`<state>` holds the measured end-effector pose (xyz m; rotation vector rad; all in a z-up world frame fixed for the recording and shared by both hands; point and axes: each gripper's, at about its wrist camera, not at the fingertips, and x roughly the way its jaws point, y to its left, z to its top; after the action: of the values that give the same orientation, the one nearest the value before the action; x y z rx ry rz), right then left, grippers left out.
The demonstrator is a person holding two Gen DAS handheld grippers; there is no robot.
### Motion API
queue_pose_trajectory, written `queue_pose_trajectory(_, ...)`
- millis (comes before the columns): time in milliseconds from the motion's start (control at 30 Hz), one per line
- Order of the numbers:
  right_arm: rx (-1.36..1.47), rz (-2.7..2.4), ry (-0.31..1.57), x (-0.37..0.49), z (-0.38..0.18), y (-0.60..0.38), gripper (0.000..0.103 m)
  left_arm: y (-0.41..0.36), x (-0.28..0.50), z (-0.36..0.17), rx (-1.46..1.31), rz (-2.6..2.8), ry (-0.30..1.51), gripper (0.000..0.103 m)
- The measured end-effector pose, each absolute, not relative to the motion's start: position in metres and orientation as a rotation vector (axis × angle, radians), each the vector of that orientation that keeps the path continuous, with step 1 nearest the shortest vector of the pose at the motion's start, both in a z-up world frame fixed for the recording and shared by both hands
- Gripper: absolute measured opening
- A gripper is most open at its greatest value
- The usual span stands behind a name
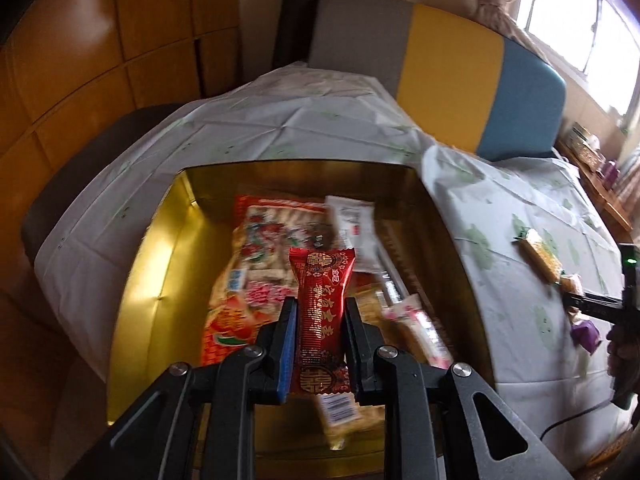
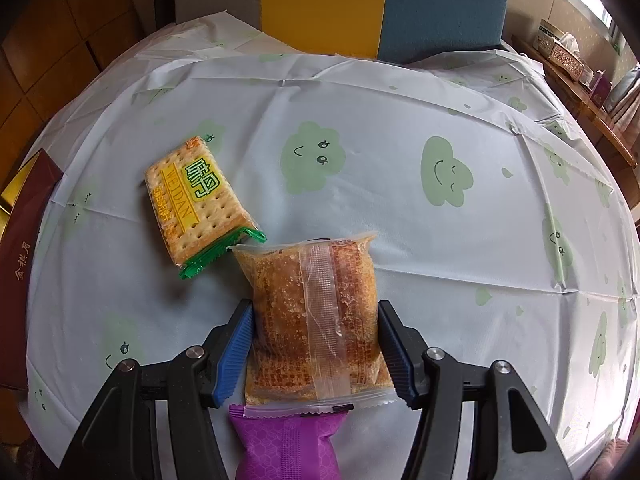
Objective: Organize snacks
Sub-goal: 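Carry the red candy bar into the gold box and open the left tool, then carry the bread pack into the gold box and open the right tool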
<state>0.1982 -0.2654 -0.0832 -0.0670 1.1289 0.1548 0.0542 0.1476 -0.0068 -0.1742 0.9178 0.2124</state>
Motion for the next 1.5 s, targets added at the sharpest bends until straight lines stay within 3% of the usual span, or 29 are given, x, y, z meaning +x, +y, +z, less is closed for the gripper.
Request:
queue_pose_trajectory(333,-0.079,0.153,1.125,0.198,-0.084,-0.265,0.061,0.190,0.031,-0.052,-0.263,0.330,1.020,0.037)
queue_pose_trajectory(1500,-0.071,0.125,1.137,0.200,-0.081,-0.262,0.060,0.102,0.022,-0.026,-0.083,0.316,0.942,0.037)
